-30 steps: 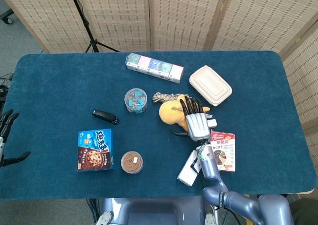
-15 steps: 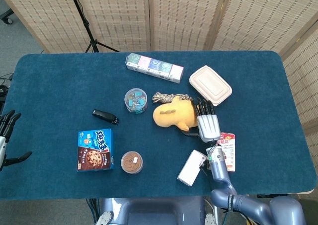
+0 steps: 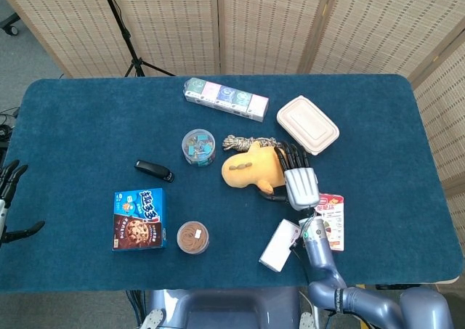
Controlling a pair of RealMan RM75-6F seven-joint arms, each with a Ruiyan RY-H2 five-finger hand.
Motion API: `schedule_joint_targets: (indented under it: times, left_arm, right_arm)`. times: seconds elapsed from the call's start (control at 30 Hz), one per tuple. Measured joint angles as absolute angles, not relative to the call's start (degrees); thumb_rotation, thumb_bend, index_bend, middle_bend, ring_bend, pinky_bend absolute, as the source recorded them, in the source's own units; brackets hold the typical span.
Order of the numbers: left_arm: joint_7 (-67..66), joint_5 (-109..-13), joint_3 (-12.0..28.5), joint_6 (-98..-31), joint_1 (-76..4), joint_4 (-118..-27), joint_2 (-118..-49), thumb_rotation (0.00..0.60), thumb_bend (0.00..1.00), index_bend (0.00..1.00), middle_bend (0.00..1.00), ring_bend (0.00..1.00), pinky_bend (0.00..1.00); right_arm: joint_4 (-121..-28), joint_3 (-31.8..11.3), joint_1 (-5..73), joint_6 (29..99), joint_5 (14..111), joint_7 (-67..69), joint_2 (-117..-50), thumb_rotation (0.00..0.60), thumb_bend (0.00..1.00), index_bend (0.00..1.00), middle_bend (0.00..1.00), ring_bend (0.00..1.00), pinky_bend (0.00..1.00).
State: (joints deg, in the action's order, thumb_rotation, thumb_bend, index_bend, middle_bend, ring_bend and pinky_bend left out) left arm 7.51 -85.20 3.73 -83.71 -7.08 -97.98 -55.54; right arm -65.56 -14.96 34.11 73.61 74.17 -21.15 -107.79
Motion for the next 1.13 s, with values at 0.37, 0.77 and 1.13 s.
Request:
schedule_joint_targets:
  times: [0.37,0.77,1.13]
  left_arm:
    - [7.4,-86.3,3.2,-84.1,-6.8,-97.8,-55.6,0.600,0.00,0.00,0.00,0.00,0.00]
    - [3.4,-86.7,2.4,-83.6,-6.8,-98.4,-57.0,0.600,0.00,0.00,0.00,0.00,0.00]
    - [-0.1,-86.5,1.8,-83.5,-6.7,-97.8,-60.8,0.600,0.00,0.00,0.00,0.00,0.00]
  right_arm:
    - [-79.6,-13.6,32.3,78.0,79.4,-28.1,-96.4,0.223,0.00,0.00,0.00,0.00,0.00]
    - [-91.3,-7.9,22.1,84.8,82.7,-30.1,-77.4,0.204,0.00,0.00,0.00,0.00,0.00]
    - [-90.9,-1.2,10.8,95.6,89.3,-20.4,-70.8,0.222,0.00,0.00,0.00,0.00,0.00]
